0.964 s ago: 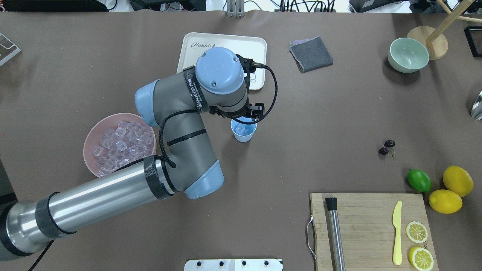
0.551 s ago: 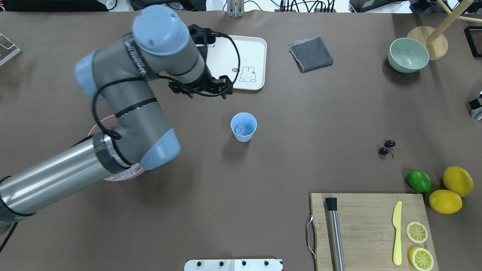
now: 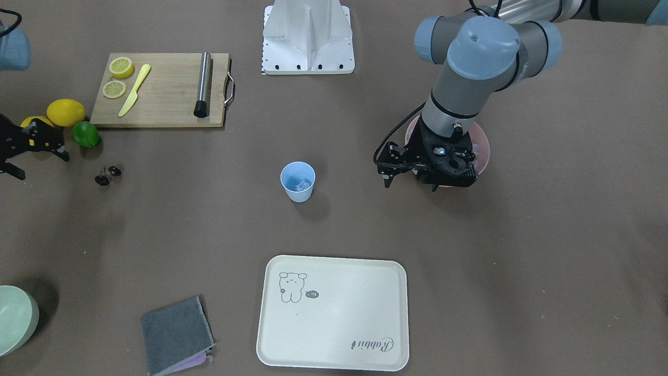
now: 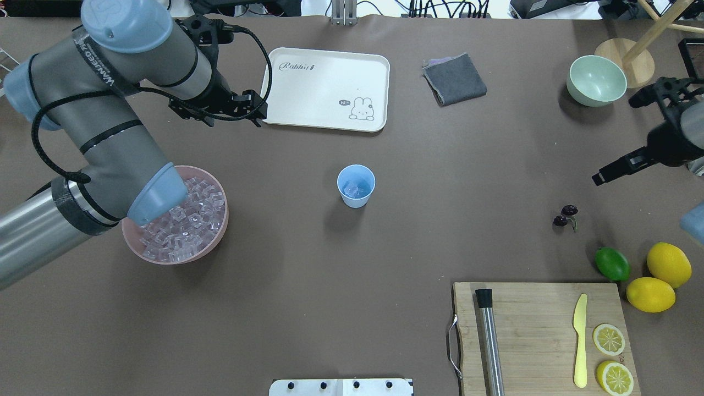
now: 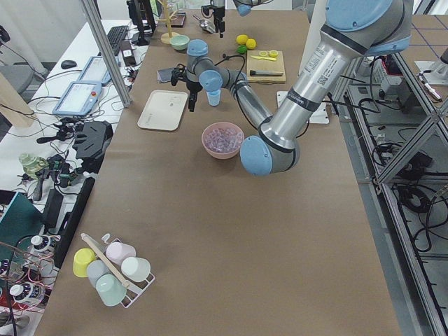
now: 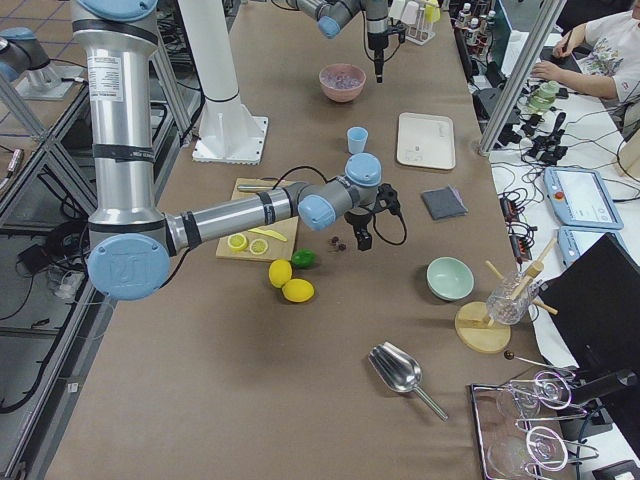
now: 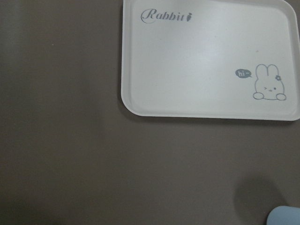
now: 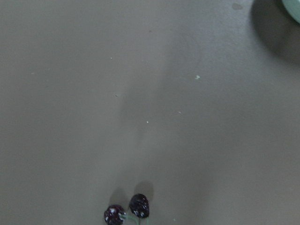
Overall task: Put ice and cherries in cup
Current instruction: 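Raise the left gripper away while the right gripper moves toward the cherries, then lower the right gripper and grasp the cherries by their stems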
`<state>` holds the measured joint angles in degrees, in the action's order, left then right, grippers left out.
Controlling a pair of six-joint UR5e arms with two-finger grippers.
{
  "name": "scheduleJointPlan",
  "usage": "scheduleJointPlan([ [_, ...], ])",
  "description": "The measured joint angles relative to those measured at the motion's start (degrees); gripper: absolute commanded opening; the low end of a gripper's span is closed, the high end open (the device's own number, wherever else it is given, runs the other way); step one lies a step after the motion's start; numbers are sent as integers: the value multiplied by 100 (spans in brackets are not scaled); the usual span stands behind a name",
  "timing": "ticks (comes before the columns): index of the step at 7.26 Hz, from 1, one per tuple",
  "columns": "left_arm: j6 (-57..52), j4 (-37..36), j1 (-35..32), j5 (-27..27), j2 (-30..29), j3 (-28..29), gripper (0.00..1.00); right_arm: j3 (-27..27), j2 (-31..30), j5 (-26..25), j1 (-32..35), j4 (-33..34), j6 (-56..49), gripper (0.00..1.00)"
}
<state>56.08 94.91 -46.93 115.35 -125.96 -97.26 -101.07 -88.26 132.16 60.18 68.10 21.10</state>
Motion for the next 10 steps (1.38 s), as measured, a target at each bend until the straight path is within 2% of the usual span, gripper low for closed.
scheduleJointPlan([
  [2, -68, 10, -60, -31, 14, 48, 97, 266, 234, -192, -481, -403, 76, 98],
  [5, -79, 74, -44, -36, 10, 198, 97, 385, 193, -673, -855, -471, 149, 97],
  [9, -75, 220, -35, -39, 117, 254, 97, 399, 98, -800, -1174, -473, 169, 95],
  [10, -70, 223, -32, -39, 119, 241, 97, 398, 63, -869, -1235, -473, 167, 92],
])
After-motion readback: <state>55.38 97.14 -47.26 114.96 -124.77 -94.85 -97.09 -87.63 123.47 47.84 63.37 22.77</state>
